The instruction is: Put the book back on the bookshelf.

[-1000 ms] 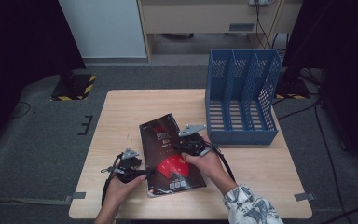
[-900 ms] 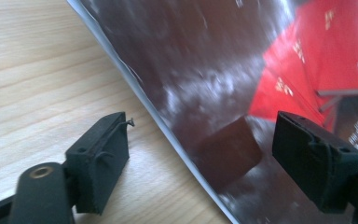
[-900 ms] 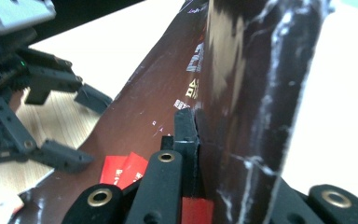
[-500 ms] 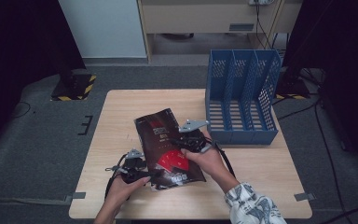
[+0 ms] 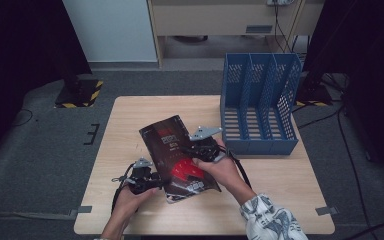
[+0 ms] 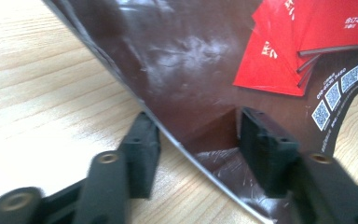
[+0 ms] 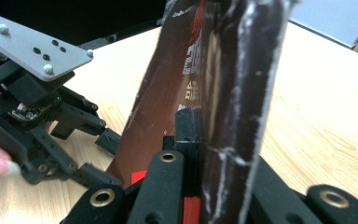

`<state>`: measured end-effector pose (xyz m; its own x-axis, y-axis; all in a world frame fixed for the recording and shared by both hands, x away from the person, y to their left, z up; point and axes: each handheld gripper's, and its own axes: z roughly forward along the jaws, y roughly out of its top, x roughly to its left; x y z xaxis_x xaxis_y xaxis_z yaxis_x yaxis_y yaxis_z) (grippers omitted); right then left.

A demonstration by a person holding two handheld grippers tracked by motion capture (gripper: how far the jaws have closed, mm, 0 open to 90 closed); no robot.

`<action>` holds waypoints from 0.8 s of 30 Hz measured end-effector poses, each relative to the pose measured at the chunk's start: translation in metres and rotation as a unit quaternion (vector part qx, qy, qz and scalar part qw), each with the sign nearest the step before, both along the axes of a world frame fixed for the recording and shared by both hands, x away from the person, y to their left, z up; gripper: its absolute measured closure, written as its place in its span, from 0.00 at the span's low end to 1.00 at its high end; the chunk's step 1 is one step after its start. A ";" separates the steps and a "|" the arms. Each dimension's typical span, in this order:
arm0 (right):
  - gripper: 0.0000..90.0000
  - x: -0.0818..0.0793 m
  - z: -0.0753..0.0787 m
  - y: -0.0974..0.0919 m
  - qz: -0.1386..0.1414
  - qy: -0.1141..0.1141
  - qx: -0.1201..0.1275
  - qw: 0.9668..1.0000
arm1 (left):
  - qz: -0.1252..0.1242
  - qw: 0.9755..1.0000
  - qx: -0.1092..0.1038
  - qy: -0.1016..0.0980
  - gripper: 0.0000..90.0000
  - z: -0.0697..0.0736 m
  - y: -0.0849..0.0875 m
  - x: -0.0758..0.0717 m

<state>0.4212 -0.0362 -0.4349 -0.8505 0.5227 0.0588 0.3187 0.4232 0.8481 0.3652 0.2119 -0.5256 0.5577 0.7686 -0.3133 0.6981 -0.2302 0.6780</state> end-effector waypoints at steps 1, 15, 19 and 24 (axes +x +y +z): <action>0.97 0.000 0.000 -0.001 0.000 -0.001 -0.001 1.000 | 0.001 1.000 -0.006 0.004 0.65 0.001 0.002 0.000; 0.96 0.000 -0.002 0.000 0.004 -0.002 -0.002 1.000 | 0.004 1.000 -0.002 0.022 0.93 0.004 0.007 0.002; 0.96 0.000 -0.002 -0.001 0.006 -0.003 -0.001 1.000 | 0.001 1.000 0.000 0.020 0.95 0.005 0.007 0.002; 0.96 0.002 0.000 -0.003 0.006 -0.006 0.003 1.000 | -0.003 1.000 0.005 0.009 0.96 0.008 0.007 0.001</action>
<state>0.4229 -0.0389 -0.4348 -0.8577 0.5115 0.0524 0.3039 0.4220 0.8541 0.3664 0.2184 -0.5178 0.5564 0.7688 -0.3152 0.7088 -0.2412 0.6628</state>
